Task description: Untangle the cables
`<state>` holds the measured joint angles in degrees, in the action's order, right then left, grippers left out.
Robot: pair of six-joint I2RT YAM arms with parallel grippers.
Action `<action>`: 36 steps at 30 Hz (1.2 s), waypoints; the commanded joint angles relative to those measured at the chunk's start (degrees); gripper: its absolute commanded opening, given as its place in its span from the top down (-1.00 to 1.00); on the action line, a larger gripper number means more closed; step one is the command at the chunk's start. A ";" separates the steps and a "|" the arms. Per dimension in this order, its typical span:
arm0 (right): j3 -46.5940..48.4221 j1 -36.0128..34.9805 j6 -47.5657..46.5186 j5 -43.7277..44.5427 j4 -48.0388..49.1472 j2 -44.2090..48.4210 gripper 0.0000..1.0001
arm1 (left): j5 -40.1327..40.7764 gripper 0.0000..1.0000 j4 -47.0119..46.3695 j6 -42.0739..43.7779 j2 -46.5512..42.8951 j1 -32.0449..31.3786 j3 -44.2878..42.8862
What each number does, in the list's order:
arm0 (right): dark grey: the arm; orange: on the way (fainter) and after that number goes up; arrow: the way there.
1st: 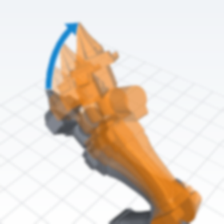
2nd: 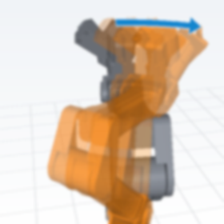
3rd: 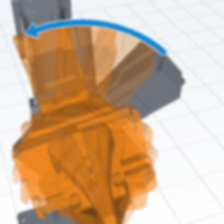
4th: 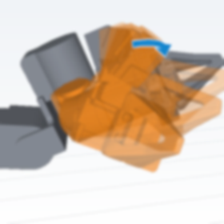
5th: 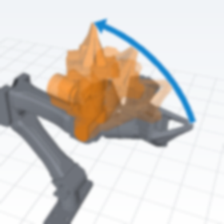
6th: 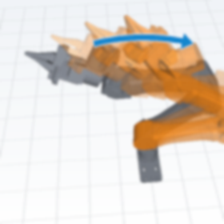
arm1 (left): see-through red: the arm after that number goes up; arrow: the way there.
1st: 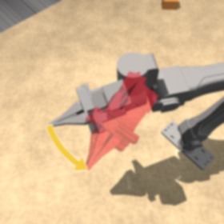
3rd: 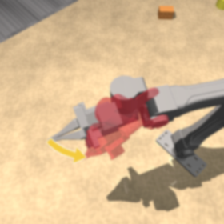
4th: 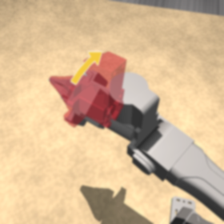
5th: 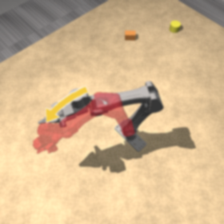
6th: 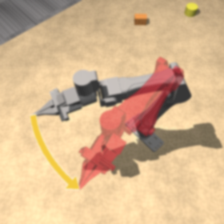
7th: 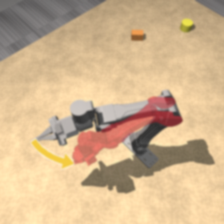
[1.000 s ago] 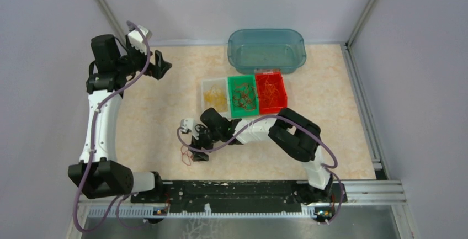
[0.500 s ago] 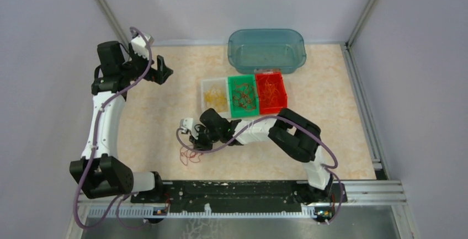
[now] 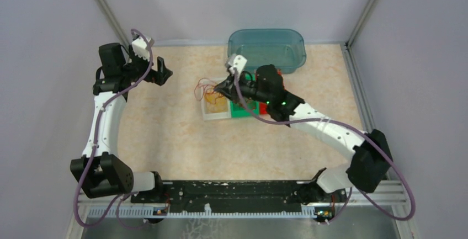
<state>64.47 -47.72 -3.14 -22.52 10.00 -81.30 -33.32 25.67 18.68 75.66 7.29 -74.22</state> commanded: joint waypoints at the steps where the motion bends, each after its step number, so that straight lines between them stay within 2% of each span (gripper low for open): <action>1: -2.33 6.08 3.38 9.14 -5.43 4.87 1.00 | 0.90 -1.00 -1.26 0.20 -0.31 0.49 0.87; 5: -4.00 10.39 3.88 18.77 -9.60 5.58 1.00 | 0.53 -1.00 -1.24 0.22 -0.57 0.45 0.86; 11: -5.23 10.78 4.59 26.45 -10.73 1.70 1.00 | 0.37 -1.00 -1.27 0.05 -0.65 0.51 0.94; 23: 2.54 10.81 5.96 33.59 -10.53 -15.09 1.00 | 1.61 -1.00 -2.66 1.44 -1.35 0.76 1.91; 32: 3.94 9.29 7.02 35.05 -6.80 -21.46 1.00 | 2.92 -1.00 -5.57 1.50 -1.51 1.18 4.78; 34: 3.00 8.83 7.54 36.14 -5.49 -21.61 0.94 | 2.93 -1.00 -7.00 1.22 -1.76 1.37 6.35; 36: 1.83 8.41 7.87 36.82 -3.48 -20.74 0.78 | 2.56 -1.00 -8.48 0.82 -2.24 1.50 8.32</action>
<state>65.67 -38.09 3.36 11.57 0.54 -102.83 -30.92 20.97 19.97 75.29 8.14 -68.79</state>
